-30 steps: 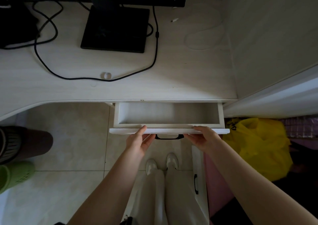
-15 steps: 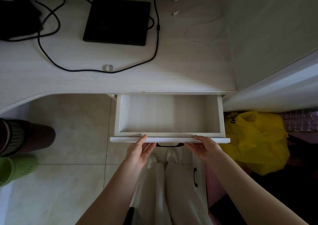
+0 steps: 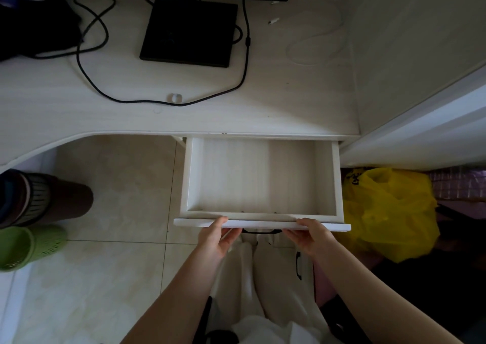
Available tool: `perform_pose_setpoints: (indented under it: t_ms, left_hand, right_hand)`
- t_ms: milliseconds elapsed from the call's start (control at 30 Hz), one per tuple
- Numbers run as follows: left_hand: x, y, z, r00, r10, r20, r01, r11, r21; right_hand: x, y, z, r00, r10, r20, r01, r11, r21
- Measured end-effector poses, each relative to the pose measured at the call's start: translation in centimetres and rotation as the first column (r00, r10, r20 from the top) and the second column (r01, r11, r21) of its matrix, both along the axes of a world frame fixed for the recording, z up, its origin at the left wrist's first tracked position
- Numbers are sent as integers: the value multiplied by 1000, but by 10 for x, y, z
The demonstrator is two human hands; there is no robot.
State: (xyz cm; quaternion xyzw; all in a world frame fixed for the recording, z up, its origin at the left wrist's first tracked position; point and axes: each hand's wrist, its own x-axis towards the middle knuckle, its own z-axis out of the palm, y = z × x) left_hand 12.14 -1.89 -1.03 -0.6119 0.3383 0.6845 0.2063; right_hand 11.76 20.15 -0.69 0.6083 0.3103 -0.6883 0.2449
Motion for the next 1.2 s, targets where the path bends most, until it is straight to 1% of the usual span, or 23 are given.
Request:
perform_pose_setpoints:
  t_ms: [133,267,533,567,633,700,733,800,833,933,967,1000,1033,1067,1100,1133,1200]
  left_hand:
    - [14,2,0,999,-32,9,32,998,-46]
    - [24,2,7,1000,-15,-2,15,999,-38]
    - [36,-1,11,997,-73,12,73,996,-44]
    - [37,-4,13,996,-92,12,92,995,-34]
    - [41,-9,20,987,-161,16,161,985,-59]
    - [44,-17,29,964,-262,35,263,942,-207]
    - [45,-22,35,957,-287,38,286,916,-281]
    - [44,-33,46,960,-278,13,264,893,-364]
    - [40,-36,51,959,-284,-7,259,886,-384]
    - [42,-59,67,958,-276,-76,216,869,-444]
    - [44,-68,71,955,-281,-91,207,856,-475]
    - [48,-79,75,953,-285,-100,198,839,-506]
    - [52,-90,77,952,-287,-106,189,823,-535]
    - [56,-102,80,951,-290,-107,182,806,-564]
    - [59,-116,83,951,-291,-109,173,787,-592]
    - [62,-129,86,949,-297,-106,169,763,-624]
    - [71,-158,92,938,-337,-76,189,687,-702]
  right_hand:
    - [11,-1,0,999,24,32,-24,1000,15]
    - [18,-1,0,998,40,43,-42,998,38]
    - [26,2,19,997,15,73,-19,998,60]
    - [26,4,21,996,40,85,-45,998,50]
    - [22,5,29,978,183,99,-187,982,37]
    - [16,1,39,931,354,92,-360,931,62]
    - [13,-5,44,900,428,85,-435,894,102]
    - [1,-25,54,829,557,43,-554,809,196]
    - [-6,-32,58,805,593,21,-581,780,234]
    - [-29,-77,72,726,686,-41,-651,707,277]
    - [-34,-94,75,664,745,-64,-696,647,313]
    - [-38,-110,77,548,833,-78,-752,531,391]
    - [-40,-126,80,404,913,-60,-791,381,479]
    - [-41,-142,85,272,962,-22,-793,237,562]
    - [-42,-159,92,157,988,-4,-772,126,623]
    - [-42,-176,95,71,997,-3,-744,55,666]
    - [-42,-211,99,-70,997,-16,-683,-36,729]
